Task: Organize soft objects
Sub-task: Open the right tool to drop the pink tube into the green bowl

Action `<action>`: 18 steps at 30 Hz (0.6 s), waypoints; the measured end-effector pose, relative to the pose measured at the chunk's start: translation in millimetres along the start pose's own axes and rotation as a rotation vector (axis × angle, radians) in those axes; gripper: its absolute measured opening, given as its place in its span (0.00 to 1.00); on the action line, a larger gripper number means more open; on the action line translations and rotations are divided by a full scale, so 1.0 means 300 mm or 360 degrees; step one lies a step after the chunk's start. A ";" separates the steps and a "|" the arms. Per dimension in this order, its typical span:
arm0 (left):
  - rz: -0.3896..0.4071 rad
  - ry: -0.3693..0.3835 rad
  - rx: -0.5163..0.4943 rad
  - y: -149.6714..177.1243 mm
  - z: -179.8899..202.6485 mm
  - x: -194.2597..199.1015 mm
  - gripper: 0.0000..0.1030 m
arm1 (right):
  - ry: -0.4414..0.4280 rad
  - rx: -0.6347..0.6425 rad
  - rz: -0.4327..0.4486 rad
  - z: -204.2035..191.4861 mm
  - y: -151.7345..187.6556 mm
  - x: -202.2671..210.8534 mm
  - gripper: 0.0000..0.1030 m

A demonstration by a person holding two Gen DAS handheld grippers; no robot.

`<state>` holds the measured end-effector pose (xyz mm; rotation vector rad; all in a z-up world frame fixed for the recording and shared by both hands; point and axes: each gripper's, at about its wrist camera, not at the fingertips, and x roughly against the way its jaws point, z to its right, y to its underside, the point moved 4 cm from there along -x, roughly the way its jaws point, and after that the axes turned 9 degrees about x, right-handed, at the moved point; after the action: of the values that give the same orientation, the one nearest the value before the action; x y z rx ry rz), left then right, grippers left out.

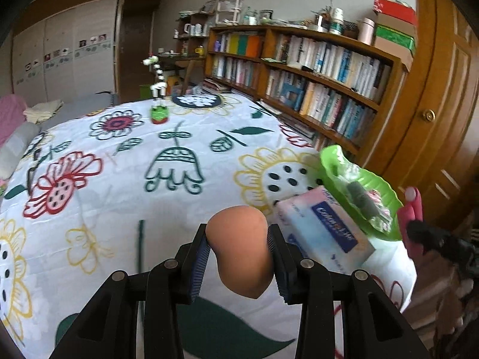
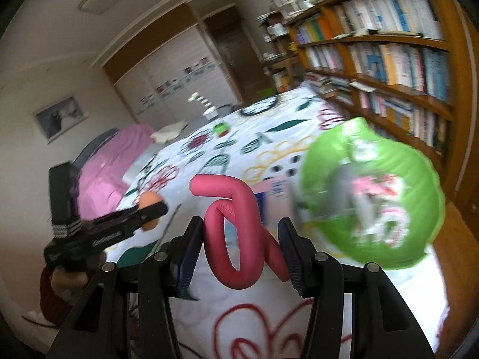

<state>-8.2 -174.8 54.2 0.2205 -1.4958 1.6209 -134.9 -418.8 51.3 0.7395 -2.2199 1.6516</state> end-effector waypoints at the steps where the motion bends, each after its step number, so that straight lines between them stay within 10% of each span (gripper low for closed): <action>1: -0.0015 0.0014 -0.0010 0.002 0.019 -0.011 0.40 | 0.0025 -0.0020 0.0009 0.026 -0.002 0.008 0.51; 18: -0.0076 0.0117 -0.0168 -0.017 0.219 -0.076 0.40 | 0.0433 -0.0190 -0.0019 0.344 -0.003 -0.010 0.51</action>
<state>-19.0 -243.6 59.5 0.1356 -1.5040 1.4924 -123.8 -515.9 18.5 0.4652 -2.0940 1.4985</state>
